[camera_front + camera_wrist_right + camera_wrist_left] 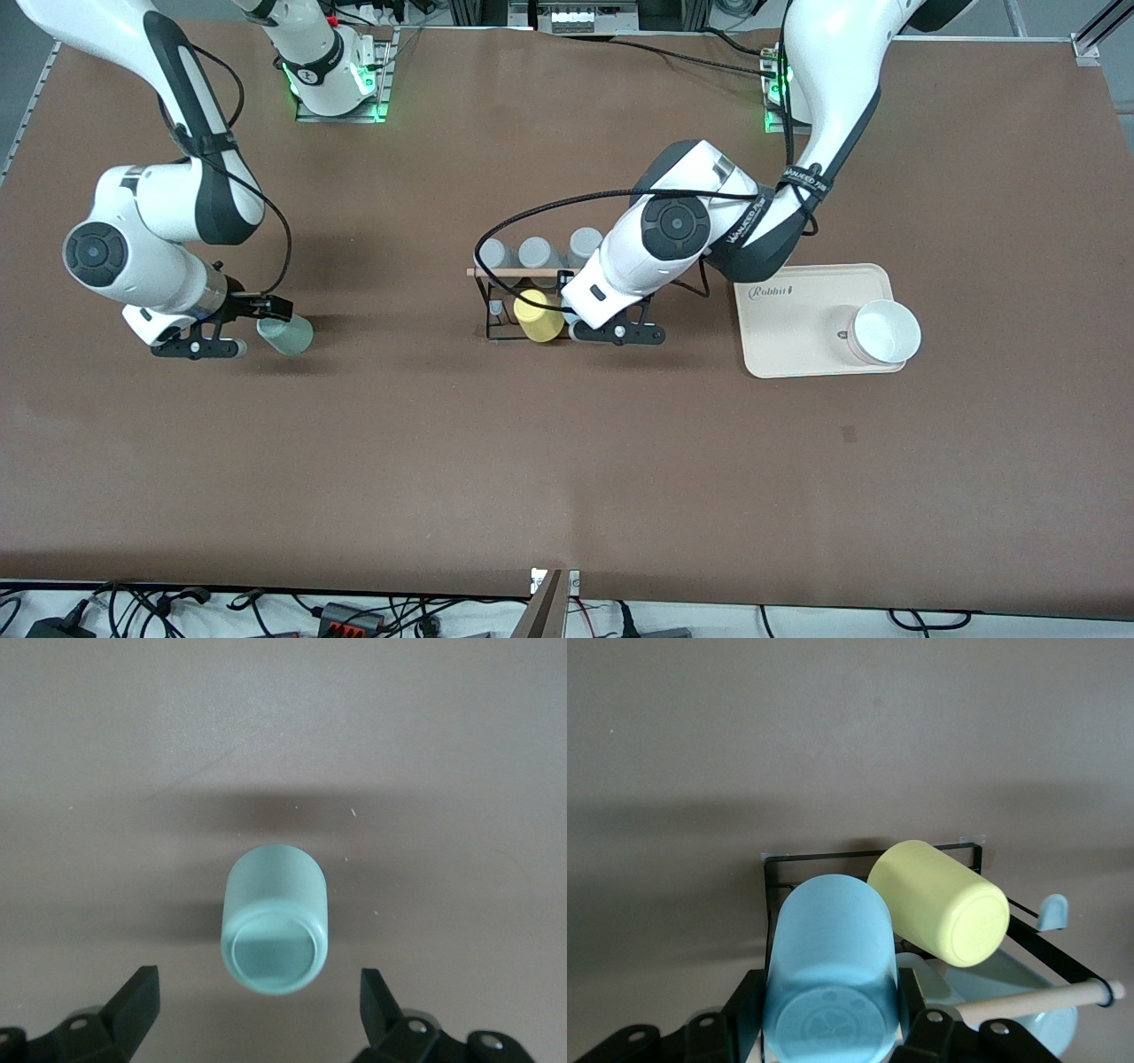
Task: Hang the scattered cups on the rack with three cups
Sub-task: 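Hang the blue cup, return the left gripper while the right gripper grasps teal cup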
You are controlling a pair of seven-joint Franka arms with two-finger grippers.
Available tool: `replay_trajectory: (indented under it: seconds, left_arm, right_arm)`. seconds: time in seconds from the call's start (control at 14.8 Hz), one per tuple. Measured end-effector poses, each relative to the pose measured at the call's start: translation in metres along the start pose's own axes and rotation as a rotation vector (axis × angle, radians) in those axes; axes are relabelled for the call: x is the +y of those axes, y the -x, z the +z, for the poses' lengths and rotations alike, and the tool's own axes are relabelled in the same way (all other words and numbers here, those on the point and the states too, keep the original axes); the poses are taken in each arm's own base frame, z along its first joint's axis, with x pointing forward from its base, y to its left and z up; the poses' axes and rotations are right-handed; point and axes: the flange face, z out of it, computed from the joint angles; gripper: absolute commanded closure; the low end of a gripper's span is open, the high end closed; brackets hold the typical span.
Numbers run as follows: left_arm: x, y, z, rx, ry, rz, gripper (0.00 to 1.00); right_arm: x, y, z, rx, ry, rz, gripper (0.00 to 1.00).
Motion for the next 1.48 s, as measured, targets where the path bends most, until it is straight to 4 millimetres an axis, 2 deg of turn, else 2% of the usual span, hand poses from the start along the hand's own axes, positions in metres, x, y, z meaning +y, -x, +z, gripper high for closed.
replay_trajectory:
  seconds: [0.13,0.34,0.4,0.54,0.67,0.81,0.94,1.08,1.21,1.28,1.48]
  left_arm:
    - [0.0,0.0,0.009,0.006,-0.028,0.015,0.99]
    - [0.001,0.0,0.027,0.001,-0.05,0.025,0.6]
    - [0.0,-0.002,0.033,-0.004,-0.051,0.019,0.01]
    - [-0.003,-0.005,0.037,-0.003,-0.055,0.012,0.0]
    - [-0.005,-0.011,0.023,0.02,-0.042,0.003,0.0]
    - [-0.017,-0.024,-0.01,0.062,-0.021,-0.024,0.0]
    - [-0.04,-0.033,-0.048,0.082,-0.029,-0.058,0.0]
    - [-0.072,-0.035,-0.09,0.078,-0.064,-0.101,0.0]
    - [-0.118,-0.036,-0.14,0.061,-0.098,-0.155,0.0]
    - [-0.144,-0.033,-0.166,0.05,-0.116,-0.161,0.0]
    - [-0.206,-0.015,-0.24,0.047,-0.148,-0.154,0.0]
  right_arm:
    - [0.0,-0.002,0.016,-0.003,-0.001,-0.015,0.0]
    - [0.005,-0.001,0.034,-0.011,-0.003,-0.025,0.0]
    - [0.006,0.0,0.036,-0.013,-0.003,-0.027,0.04]
    - [0.006,0.0,0.036,-0.012,-0.003,-0.03,0.21]
    - [0.006,0.0,0.036,-0.009,-0.003,-0.031,0.41]
    - [0.006,-0.001,0.035,-0.007,-0.003,-0.032,0.58]
    - [0.006,-0.001,0.032,-0.002,-0.003,-0.032,0.68]
    - [0.005,-0.003,0.029,0.005,-0.003,-0.036,0.7]
    - [-0.003,-0.01,0.014,0.005,-0.003,-0.048,0.7]
    - [-0.009,-0.014,-0.001,-0.014,-0.001,-0.056,0.7]
    - [-0.039,-0.024,-0.069,-0.069,0.012,-0.048,0.7]
